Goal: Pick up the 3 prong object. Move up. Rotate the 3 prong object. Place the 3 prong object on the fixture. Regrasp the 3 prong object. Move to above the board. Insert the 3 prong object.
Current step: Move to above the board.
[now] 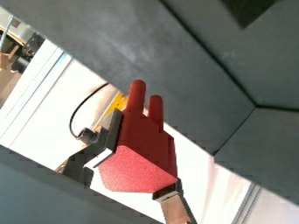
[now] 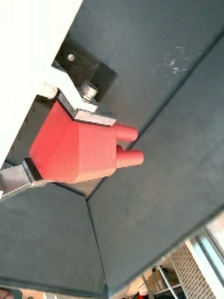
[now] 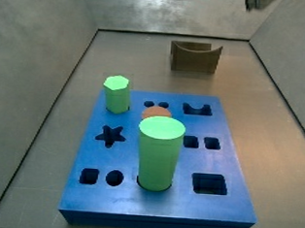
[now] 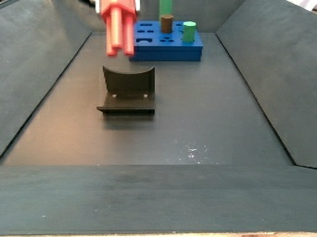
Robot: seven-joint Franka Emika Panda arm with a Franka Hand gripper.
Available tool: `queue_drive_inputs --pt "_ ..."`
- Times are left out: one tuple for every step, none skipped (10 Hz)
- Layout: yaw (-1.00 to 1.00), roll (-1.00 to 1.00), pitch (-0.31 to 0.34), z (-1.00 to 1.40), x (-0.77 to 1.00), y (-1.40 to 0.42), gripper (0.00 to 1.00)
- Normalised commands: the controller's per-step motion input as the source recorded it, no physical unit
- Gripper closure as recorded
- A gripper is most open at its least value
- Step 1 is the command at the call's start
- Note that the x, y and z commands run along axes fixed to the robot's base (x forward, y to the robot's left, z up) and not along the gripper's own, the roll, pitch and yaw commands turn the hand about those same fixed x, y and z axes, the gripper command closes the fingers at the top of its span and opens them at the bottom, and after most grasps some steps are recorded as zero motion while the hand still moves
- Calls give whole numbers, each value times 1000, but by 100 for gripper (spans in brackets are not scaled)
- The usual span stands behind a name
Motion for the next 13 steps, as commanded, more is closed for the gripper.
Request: queue_drive_inputs --pt "52 -54 130 1000 -64 144 100" --pt "73 -56 120 1000 -63 132 100" --pt "89 -57 101 1000 -54 116 100" --pt "96 -56 92 1000 -45 104 100" --pt "97 -53 87 1000 -35 89 100" --pt "96 -51 85 979 -21 68 100" --pt "92 -52 82 749 2 33 100" --pt "90 -55 83 576 19 11 100" --pt "86 -53 91 353 21 -3 100" --pt "86 -55 89 240 23 -11 100" --pt "9 -1000 1 -25 -352 -1000 100" --pt "8 -1000 -1 -26 -351 -1000 100" --pt "7 -1000 -14 -15 -363 -1000 100"
